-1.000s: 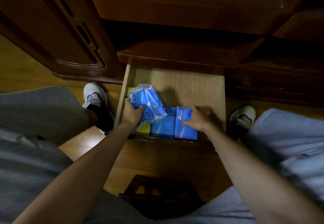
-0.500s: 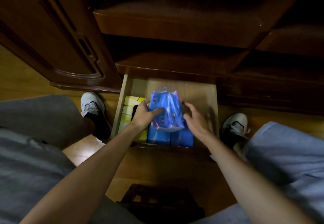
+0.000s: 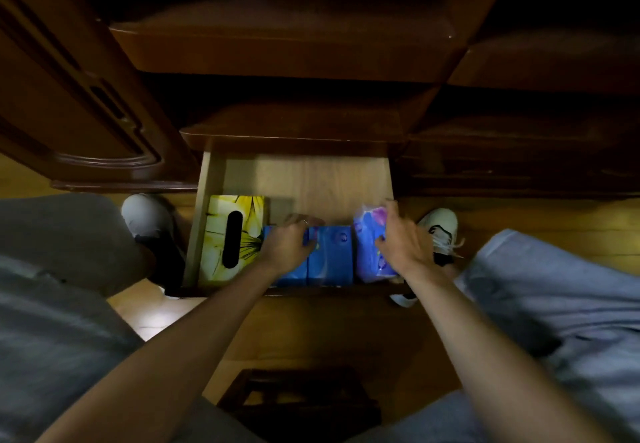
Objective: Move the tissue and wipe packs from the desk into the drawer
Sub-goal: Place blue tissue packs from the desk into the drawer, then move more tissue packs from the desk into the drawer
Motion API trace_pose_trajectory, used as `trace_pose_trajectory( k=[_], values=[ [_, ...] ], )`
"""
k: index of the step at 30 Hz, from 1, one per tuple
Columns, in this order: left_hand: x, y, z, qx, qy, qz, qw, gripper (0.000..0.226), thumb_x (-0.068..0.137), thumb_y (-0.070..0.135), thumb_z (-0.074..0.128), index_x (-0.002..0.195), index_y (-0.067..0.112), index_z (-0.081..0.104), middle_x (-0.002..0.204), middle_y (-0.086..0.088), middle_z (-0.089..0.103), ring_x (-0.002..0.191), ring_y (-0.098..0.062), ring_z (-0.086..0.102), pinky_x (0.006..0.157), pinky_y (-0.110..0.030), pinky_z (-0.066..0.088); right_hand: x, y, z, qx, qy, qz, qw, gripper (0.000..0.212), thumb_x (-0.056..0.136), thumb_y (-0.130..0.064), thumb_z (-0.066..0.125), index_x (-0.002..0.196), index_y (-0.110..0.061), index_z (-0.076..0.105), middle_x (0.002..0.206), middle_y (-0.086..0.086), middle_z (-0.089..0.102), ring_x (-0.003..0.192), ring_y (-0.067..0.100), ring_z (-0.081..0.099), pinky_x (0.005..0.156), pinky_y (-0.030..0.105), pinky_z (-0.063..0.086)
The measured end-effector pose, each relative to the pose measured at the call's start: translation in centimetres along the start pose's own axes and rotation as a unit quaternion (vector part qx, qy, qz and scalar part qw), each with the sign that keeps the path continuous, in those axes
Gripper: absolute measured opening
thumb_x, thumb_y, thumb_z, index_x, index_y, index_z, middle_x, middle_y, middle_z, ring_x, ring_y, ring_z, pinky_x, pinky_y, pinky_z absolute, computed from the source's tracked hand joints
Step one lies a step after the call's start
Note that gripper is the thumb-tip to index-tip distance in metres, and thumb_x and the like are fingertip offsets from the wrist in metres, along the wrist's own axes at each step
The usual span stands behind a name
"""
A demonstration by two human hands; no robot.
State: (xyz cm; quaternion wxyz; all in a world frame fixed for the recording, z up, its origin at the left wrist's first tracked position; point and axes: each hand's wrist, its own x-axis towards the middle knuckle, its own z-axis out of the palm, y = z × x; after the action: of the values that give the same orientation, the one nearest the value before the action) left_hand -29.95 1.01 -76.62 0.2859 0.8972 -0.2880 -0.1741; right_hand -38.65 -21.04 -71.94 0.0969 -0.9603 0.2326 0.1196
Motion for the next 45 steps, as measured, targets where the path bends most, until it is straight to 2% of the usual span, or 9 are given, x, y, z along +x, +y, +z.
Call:
trace_pose_trajectory(
  k=[5,9,21,26,30,36,38,41,45],
  values=[
    [-0.2,-0.2,2.2,0.251,-0.172,0.132,0.943,0.061,0.099,0.036,0.052,0.156,0.037,0.029,0.168,-0.001,0.011,0.153,-0.030,0.009,0.121,-0.048,0.015,-0.2,-0.7,2.2,-0.089,-0.044,-0.041,0.994,0.069,0.090,-0.014,0.066,0.147,-0.029,0.031,0.140,0.010,0.035,0.078,0.030,0.068,0.066,0.038,0.057],
    [0.0,-0.7,3.0,0.284,-0.193,0.111,0.933,0.068,0.096,0.036,0.056,0.156,0.040,0.025,0.169,0.000,0.010,0.154,-0.027,0.006,0.123,-0.051,0.004,0.5,-0.8,2.7,-0.105,-0.055,-0.042,0.992,0.071,0.087,-0.027,0.072,0.147,-0.029,0.033,0.139,0.010,0.035,0.080,0.027,0.067,0.065,0.036,0.054],
    [-0.3,2.2,-0.8,0.358,-0.255,0.110,0.891,0.068,0.100,0.031,0.052,0.159,0.033,0.019,0.169,-0.011,0.004,0.150,-0.036,0.021,0.120,-0.049,0.024,-0.7,-3.3,1.3,-0.156,-0.084,-0.007,0.984,0.045,0.093,-0.021,0.063,0.135,-0.015,0.048,0.144,0.014,0.028,0.108,0.030,0.059,0.066,0.037,0.046],
    [0.5,5.4,-9.4,0.325,-0.158,0.055,0.931,0.068,0.097,0.044,0.053,0.156,0.039,0.020,0.168,0.002,0.006,0.139,-0.032,0.042,0.100,-0.046,0.047,-0.8,-5.8,-5.1,-0.047,0.000,-0.028,0.999,0.035,0.093,-0.039,0.061,0.123,-0.021,0.060,0.135,0.006,0.046,0.102,0.028,0.063,0.075,0.038,0.052],
    [1.2,9.7,-19.4,0.254,0.076,0.090,0.960,0.036,0.094,0.038,0.052,0.128,0.034,0.060,0.141,0.007,0.051,0.103,-0.018,0.067,0.075,-0.033,0.053,-0.8,-7.9,-13.2,0.038,0.144,-0.068,0.986,0.019,0.094,-0.033,0.060,0.112,-0.031,0.067,0.113,-0.007,0.067,0.095,0.016,0.067,0.076,0.033,0.053],
    [1.9,16.6,-33.3,0.219,0.396,0.208,0.867,0.019,0.090,0.028,0.055,0.100,0.023,0.071,0.103,0.006,0.068,0.099,-0.016,0.062,0.059,-0.026,0.047,-0.1,-10.4,-28.8,0.096,0.474,-0.176,0.857,0.016,0.088,-0.026,0.055,0.097,-0.032,0.067,0.098,-0.013,0.065,0.098,0.013,0.055,0.068,0.026,0.048],
    [2.9,18.3,-36.8,0.214,0.426,0.210,0.854,0.017,0.089,0.025,0.057,0.098,0.022,0.071,0.103,0.005,0.068,0.102,-0.019,0.060,0.062,-0.032,0.052,1.2,-11.1,-33.4,0.042,0.521,-0.170,0.835,0.021,0.087,-0.027,0.053,0.104,-0.030,0.066,0.106,-0.007,0.062,0.105,0.018,0.050,0.080,0.031,0.046],
    [5.2,20.0,-40.5,0.215,0.413,0.183,0.866,0.018,0.089,0.026,0.058,0.101,0.023,0.071,0.107,0.003,0.067,0.102,-0.022,0.059,0.066,-0.037,0.055,4.0,-11.6,-37.9,0.007,0.398,-0.127,0.909,0.034,0.097,-0.038,0.044,0.126,-0.027,0.059,0.127,0.001,0.058,0.119,0.025,0.048,0.095,0.040,0.044],
    [9.4,20.4,-42.8,0.208,0.336,0.125,0.910,0.021,0.091,0.034,0.056,0.106,0.029,0.070,0.111,0.001,0.063,0.101,-0.023,0.061,0.071,-0.036,0.052,6.1,-11.9,-38.6,-0.025,0.386,-0.118,0.915,0.043,0.096,-0.052,0.034,0.115,-0.026,0.062,0.117,0.000,0.062,0.110,0.024,0.053,0.085,0.041,0.049]
  ],
)
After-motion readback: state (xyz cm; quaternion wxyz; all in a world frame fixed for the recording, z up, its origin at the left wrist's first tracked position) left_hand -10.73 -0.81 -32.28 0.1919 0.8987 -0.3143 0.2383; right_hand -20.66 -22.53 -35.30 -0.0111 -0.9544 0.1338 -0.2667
